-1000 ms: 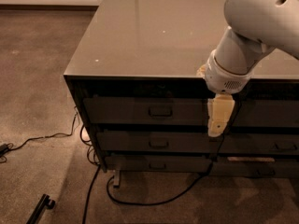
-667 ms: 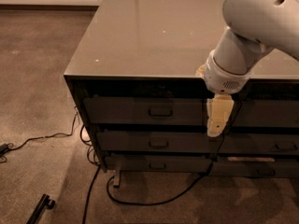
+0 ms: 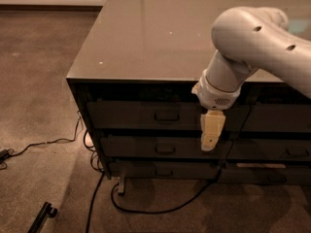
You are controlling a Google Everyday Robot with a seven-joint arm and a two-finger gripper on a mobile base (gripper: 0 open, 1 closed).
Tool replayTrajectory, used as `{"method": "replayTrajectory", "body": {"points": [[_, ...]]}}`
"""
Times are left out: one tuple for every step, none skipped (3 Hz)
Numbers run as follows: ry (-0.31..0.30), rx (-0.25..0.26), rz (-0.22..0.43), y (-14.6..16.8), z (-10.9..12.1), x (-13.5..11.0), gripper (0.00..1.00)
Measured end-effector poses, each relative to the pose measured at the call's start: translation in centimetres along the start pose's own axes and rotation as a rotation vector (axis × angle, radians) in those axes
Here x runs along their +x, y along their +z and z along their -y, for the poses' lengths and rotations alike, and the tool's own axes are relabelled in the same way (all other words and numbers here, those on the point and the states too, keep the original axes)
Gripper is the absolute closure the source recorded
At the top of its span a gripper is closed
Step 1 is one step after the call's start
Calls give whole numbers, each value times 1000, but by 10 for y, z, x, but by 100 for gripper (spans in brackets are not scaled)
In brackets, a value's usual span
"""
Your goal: Open top drawer
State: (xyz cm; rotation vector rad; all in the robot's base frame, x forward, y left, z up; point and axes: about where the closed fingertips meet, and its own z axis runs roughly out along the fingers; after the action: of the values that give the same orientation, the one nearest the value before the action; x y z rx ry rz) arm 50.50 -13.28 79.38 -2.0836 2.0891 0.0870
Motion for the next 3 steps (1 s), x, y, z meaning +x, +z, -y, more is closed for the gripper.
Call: {"method": "replayTrajectory", "body": {"points": [[30,-32,7,30,6,0,0],[51,-39,-3,62,20,1,0],[124,60,4,88,44,-15,0]]}}
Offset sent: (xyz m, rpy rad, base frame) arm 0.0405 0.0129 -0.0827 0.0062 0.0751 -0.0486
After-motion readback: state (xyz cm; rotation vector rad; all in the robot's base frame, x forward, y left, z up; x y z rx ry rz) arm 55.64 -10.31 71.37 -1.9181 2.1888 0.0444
